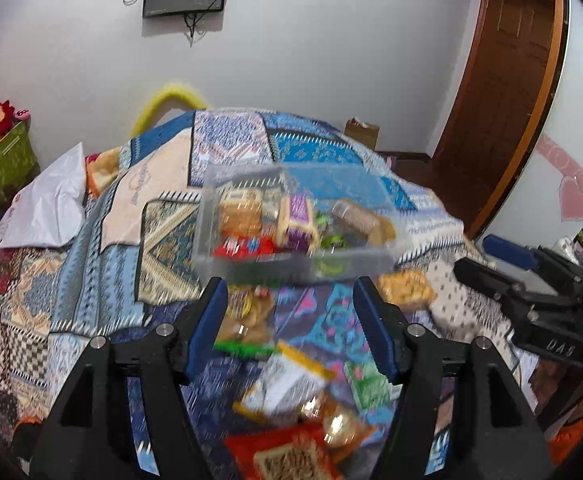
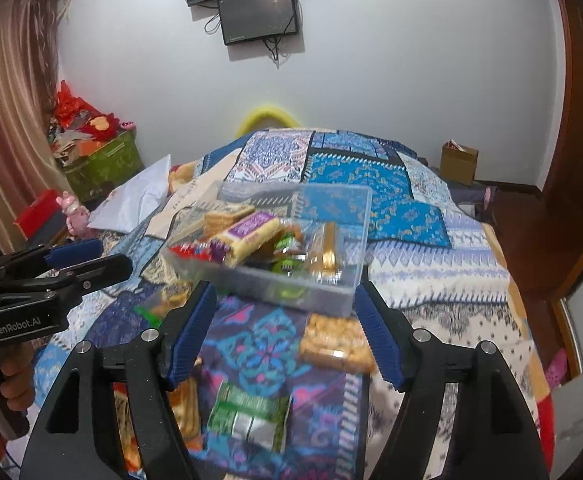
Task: Organize snacks
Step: 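Grasp red broad-bean bag with left gripper while right grasps green snack bag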
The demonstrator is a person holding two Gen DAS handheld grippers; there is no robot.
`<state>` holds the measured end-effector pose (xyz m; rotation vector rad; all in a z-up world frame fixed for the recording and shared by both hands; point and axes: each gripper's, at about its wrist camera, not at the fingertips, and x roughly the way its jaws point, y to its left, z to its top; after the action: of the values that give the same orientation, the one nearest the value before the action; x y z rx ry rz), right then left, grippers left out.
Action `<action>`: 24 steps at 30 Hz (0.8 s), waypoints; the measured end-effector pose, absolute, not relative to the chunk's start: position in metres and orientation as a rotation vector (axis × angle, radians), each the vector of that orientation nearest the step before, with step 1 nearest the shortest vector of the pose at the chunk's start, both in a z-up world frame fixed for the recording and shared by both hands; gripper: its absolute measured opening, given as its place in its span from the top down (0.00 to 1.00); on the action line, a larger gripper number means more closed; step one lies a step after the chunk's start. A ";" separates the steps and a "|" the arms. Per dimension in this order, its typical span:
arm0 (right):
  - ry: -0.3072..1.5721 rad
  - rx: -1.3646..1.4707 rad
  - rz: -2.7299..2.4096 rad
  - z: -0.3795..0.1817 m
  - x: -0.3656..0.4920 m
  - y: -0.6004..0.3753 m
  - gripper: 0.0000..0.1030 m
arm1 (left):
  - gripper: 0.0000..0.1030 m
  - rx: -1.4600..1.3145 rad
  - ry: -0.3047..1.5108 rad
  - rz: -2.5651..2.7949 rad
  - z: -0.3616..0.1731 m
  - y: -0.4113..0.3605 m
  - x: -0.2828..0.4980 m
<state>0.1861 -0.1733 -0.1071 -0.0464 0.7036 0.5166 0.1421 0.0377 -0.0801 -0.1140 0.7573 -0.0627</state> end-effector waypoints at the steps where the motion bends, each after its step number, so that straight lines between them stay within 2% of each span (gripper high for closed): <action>1: 0.708 -0.047 0.517 -0.108 0.183 -0.174 0.33 | 0.37 -0.110 0.767 -0.059 -0.084 0.038 0.137; 18: 0.884 -0.067 0.545 -0.176 0.144 -0.172 0.33 | 0.37 -0.096 0.983 -0.058 -0.166 0.039 0.075; 24: 0.935 -0.064 0.558 -0.192 0.146 -0.167 0.33 | 0.37 -0.127 1.007 -0.088 -0.177 0.031 0.069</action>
<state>0.1463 -0.1669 -0.1915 -0.0636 0.9350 0.5580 0.0695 0.0309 -0.1773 -0.1266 1.0069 -0.0879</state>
